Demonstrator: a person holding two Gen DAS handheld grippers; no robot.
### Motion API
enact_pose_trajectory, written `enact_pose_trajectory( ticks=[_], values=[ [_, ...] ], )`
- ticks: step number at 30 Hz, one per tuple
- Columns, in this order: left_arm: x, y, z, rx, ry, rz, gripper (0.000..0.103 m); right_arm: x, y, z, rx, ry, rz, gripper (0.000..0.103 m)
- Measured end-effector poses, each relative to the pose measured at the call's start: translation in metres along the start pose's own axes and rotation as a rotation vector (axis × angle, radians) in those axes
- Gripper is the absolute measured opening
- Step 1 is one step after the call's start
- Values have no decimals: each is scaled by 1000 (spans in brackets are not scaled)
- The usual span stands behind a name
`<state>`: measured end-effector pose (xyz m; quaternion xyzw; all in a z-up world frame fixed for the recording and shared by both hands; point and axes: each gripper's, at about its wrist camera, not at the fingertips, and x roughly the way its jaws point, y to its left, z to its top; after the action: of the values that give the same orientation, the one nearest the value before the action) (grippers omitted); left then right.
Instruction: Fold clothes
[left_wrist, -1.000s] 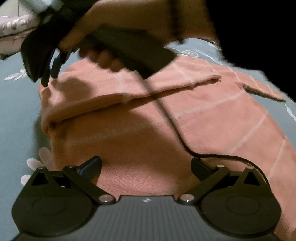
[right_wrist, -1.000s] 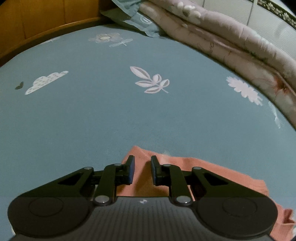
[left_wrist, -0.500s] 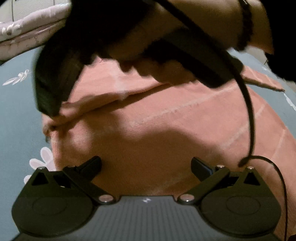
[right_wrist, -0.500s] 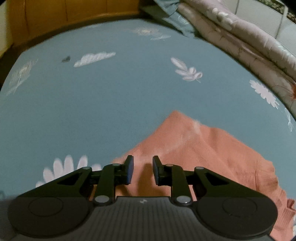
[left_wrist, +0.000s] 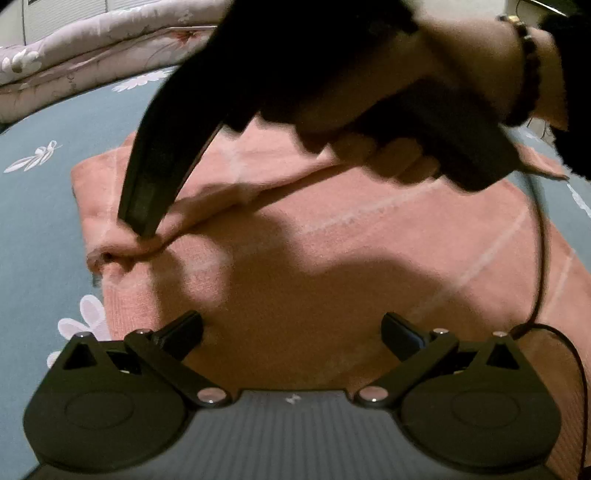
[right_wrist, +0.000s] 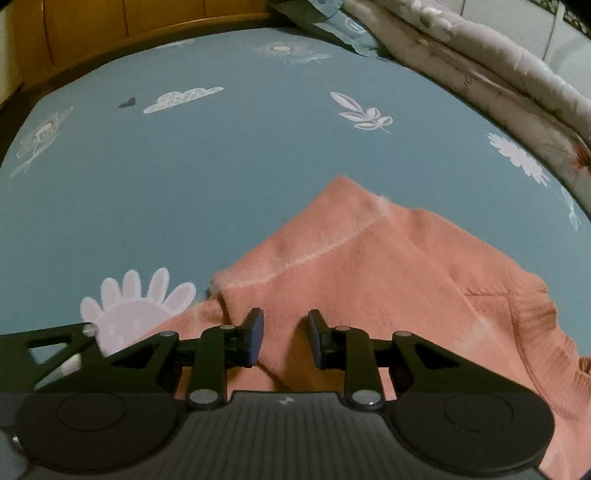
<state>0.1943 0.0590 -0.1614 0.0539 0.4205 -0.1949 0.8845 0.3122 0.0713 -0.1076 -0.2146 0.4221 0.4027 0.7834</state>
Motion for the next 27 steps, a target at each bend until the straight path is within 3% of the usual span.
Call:
enact_pose_trajectory(
  ticks=[3, 7, 10, 13, 15, 17, 19, 23, 25, 27],
  values=[
    [0, 0, -1, 3, -2, 4, 102, -22, -14, -13, 78, -43, -42, 36],
    [0, -13, 0, 9, -3, 27, 102, -23, -27, -51, 193, -36, -53, 40],
    [-1, -17, -1, 17, -5, 35, 102, -28, -23, -57, 189, -38, -72, 41],
    [-2, -16, -2, 15, -8, 38, 102, -47, -28, -65, 206, -98, -119, 44],
    [-1, -16, -3, 14, -10, 41, 102, -48, -44, -75, 295, -94, -167, 44],
    [0, -17, -2, 13, -12, 40, 102, -45, -63, -89, 397, -67, -155, 46],
    [1, -14, -2, 12, -14, 37, 102, -48, -66, -95, 412, -86, -146, 46],
    [1, -14, -1, 12, -15, 41, 102, -66, -69, -90, 440, -139, -264, 48],
    [1, -14, -1, 12, -15, 43, 102, -73, -79, -100, 497, -172, -351, 51],
    [2, -14, -1, 13, -16, 45, 102, -68, -97, -117, 594, -173, -379, 53]
  ],
)
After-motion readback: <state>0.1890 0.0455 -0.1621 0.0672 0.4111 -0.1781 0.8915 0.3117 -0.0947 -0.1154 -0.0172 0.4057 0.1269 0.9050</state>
